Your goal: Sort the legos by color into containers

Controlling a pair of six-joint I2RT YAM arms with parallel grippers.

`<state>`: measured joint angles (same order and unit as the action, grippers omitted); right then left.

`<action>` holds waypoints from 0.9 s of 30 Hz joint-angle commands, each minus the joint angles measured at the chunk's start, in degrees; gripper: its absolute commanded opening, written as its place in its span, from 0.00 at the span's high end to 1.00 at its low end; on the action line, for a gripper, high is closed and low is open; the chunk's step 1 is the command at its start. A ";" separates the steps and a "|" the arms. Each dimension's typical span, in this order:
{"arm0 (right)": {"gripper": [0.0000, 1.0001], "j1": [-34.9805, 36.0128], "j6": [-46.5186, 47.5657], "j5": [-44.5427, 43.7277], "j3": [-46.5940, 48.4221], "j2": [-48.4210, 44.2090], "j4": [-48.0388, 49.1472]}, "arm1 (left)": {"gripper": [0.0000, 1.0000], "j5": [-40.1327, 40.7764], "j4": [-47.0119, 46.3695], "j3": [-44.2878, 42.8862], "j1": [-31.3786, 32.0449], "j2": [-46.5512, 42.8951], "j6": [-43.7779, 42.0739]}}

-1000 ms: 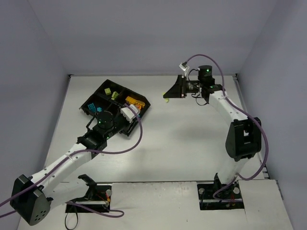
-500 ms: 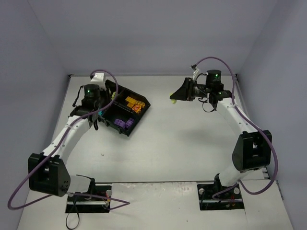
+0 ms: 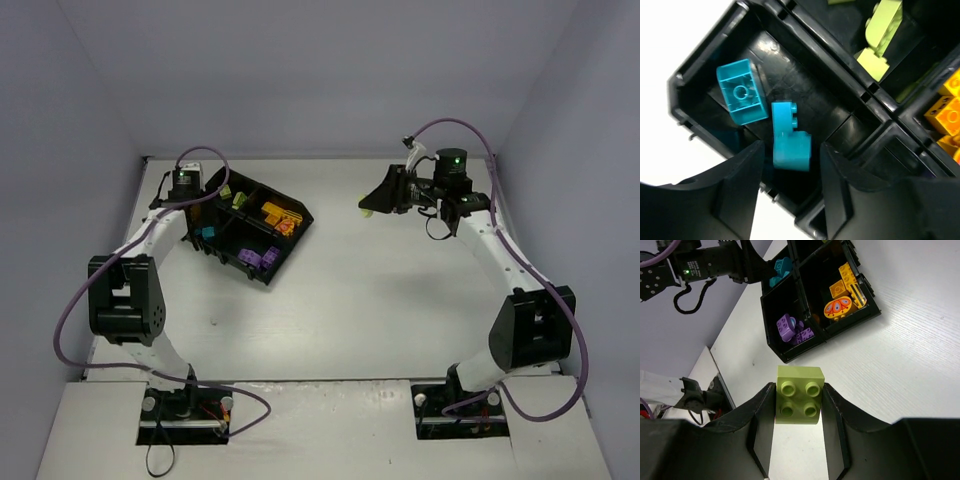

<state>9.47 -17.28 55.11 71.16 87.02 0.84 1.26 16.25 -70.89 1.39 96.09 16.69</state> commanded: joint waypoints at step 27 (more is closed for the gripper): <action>0.95 18.30 38.71 -20.14 -0.05 -11.17 1.70 | 0.32 -47.65 5.47 -13.66 13.80 -16.46 15.22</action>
<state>27.57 15.44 33.85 70.85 78.96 -2.66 -34.74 26.52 -83.99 12.80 81.30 29.08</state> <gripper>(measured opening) 0.338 0.679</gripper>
